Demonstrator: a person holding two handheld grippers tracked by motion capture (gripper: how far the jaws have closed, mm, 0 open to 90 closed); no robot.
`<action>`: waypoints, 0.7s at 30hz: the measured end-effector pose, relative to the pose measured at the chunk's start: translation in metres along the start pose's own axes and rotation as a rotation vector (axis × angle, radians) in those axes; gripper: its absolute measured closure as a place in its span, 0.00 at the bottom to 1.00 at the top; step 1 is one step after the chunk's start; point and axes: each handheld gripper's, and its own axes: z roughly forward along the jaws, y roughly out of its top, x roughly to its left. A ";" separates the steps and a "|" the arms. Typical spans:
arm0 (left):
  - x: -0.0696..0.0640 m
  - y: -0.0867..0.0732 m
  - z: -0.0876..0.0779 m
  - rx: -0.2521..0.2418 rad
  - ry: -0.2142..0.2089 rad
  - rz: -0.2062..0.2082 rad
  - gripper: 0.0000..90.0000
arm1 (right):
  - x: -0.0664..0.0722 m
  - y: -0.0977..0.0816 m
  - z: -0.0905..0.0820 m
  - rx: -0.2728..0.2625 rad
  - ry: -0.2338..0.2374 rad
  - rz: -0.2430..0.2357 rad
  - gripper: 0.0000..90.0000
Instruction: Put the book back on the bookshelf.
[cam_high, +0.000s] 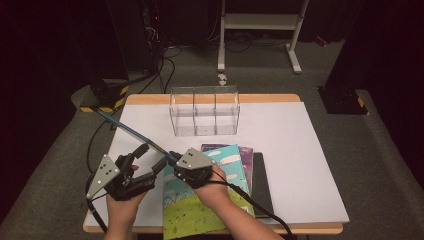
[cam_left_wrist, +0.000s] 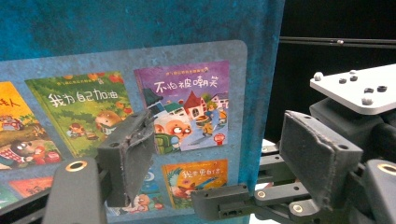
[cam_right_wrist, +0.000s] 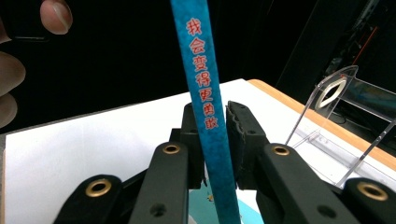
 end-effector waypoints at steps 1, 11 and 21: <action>0.000 0.000 0.000 -0.003 0.007 0.000 0.29 | -0.001 0.000 -0.001 0.003 0.005 0.009 0.83; 0.002 0.000 0.001 -0.011 0.037 -0.011 0.26 | -0.006 -0.015 -0.016 0.051 0.049 0.047 0.79; 0.003 0.001 0.002 -0.030 0.071 -0.024 0.25 | 0.005 -0.015 -0.011 0.048 0.080 0.037 0.77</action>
